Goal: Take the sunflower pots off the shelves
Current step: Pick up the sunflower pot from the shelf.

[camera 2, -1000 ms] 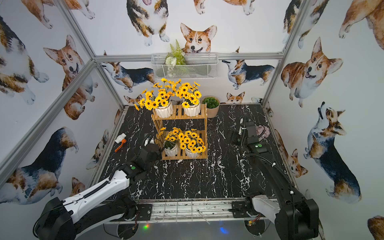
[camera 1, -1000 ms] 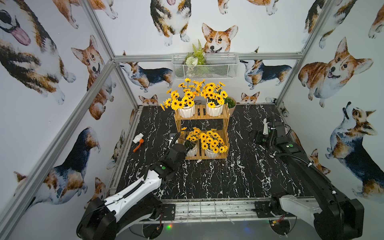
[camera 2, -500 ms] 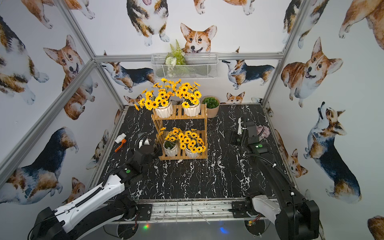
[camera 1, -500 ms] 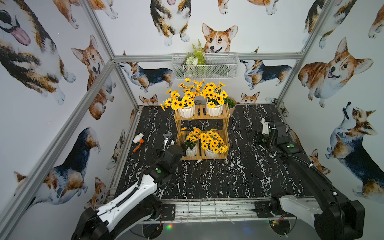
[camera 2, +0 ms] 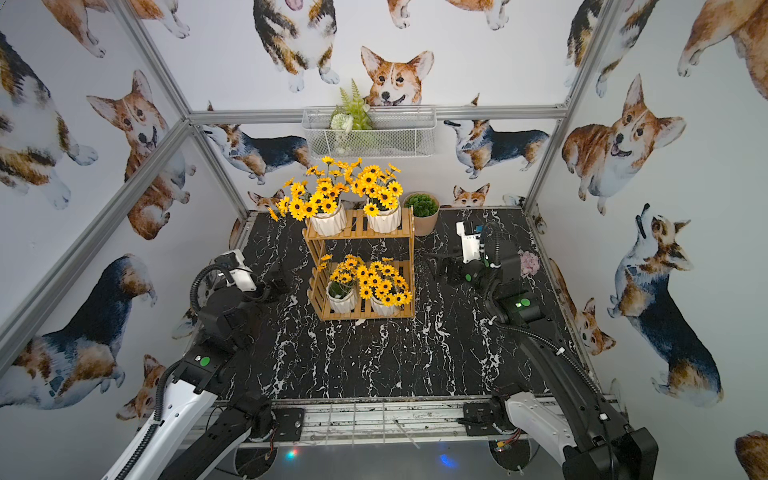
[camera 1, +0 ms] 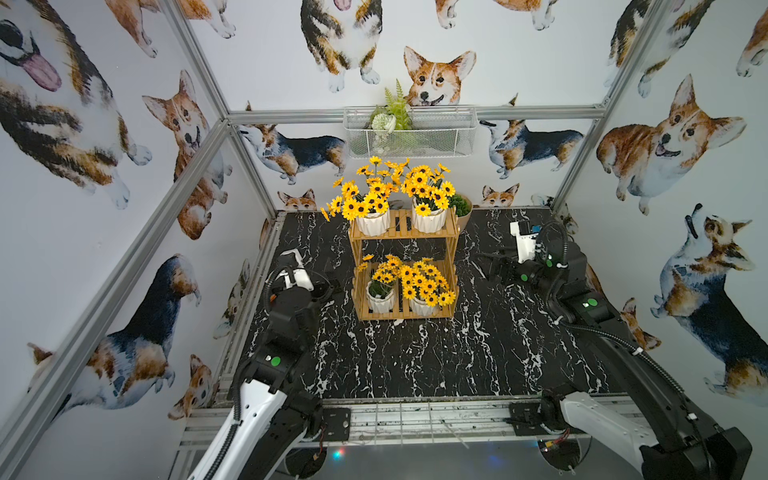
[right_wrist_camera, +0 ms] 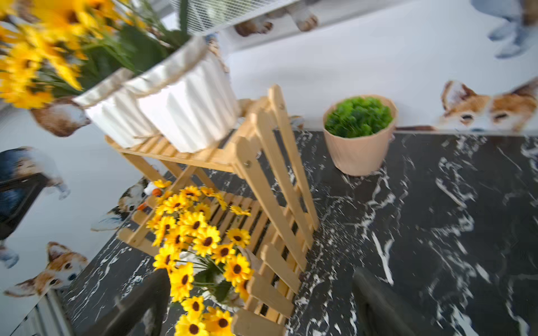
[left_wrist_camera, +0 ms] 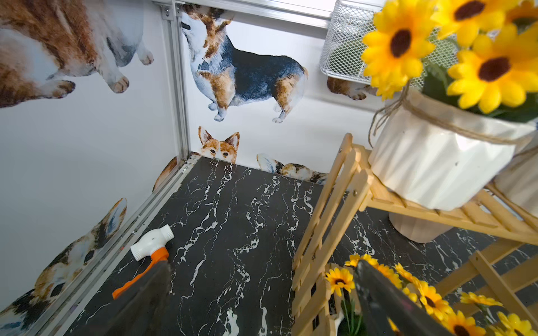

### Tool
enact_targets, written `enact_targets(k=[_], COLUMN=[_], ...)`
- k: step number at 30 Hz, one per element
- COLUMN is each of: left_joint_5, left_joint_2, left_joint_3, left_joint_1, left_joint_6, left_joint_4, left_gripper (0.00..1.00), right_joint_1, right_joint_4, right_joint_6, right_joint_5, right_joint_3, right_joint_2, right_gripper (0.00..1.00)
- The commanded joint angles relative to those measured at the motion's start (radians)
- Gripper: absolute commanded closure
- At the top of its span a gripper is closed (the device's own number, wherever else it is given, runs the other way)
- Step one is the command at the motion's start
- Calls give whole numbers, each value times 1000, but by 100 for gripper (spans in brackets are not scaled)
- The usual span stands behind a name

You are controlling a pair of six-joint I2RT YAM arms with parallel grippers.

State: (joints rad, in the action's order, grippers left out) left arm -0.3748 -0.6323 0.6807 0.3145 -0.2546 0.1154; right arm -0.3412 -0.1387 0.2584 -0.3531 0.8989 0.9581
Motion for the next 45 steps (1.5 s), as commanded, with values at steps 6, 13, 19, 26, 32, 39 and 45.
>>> enact_targets(k=[6,13,19,26,32,39,45], left_joint_5=[527,634,673,675,684,677,688], left_joint_2=[-118,-171,-203,-211,-228,-224,-218], left_joint_3=[91,132,151,141,140,136,132], left_joint_1=[-308,-354,-377,-390,-397,-405,-407], left_joint_6=[-111,-123,-108,-91,-95,-99,-98], left_joint_4=[-13,-47,-38,-25,-26,-23,-19], left_gripper=[0,0,0,0,0,0,0], right_joint_1=[-71,-71,-54,39,59,77,85], right_joint_4=[270,364,275,383,369,410,402], right_joint_6=[-187,-274,-368,-292,-312,-290,-300], right_joint_5=[-250,-381,-442,-526,-604,-662,-660], right_joint_3=[48,113,231,273,328,362,379], right_joint_2=[77,180,290,380,465,545,575], right_gripper=[0,0,0,0,0,0,0])
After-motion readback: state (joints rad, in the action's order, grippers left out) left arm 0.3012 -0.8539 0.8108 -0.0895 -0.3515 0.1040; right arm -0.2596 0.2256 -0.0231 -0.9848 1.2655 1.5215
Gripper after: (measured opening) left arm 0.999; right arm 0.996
